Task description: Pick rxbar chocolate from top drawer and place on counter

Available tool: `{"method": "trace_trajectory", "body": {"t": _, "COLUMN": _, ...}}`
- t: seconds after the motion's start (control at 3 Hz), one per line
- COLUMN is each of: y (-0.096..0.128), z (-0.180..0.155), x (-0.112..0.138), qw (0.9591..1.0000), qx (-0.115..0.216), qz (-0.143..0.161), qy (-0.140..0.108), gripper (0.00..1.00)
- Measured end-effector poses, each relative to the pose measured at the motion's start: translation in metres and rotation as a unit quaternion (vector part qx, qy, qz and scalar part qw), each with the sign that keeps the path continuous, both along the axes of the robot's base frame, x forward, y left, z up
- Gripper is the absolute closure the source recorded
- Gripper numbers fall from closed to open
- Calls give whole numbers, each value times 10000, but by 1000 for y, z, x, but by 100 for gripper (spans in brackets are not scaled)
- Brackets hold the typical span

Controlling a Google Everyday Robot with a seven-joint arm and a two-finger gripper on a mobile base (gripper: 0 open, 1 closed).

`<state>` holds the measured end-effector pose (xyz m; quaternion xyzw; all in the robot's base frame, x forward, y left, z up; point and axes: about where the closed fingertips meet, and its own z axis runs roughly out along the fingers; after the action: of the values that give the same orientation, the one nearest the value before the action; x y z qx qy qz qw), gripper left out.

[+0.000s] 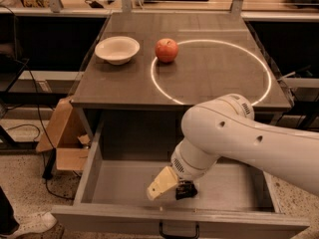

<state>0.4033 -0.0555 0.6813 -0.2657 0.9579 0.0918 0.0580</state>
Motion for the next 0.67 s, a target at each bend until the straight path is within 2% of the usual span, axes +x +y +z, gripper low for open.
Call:
{"method": "trace_trajectory", "body": {"t": 0.33, "y": 3, "z": 1, "x": 10, "qw": 9995, "qx": 13, "qz": -303, "qy": 0, "gripper": 0}}
{"method": "trace_trajectory", "body": {"t": 0.67, "y": 11, "z": -2, "x": 29, "qw": 9974, "qx": -95, "qz": -711, "qy": -13, "gripper": 0}}
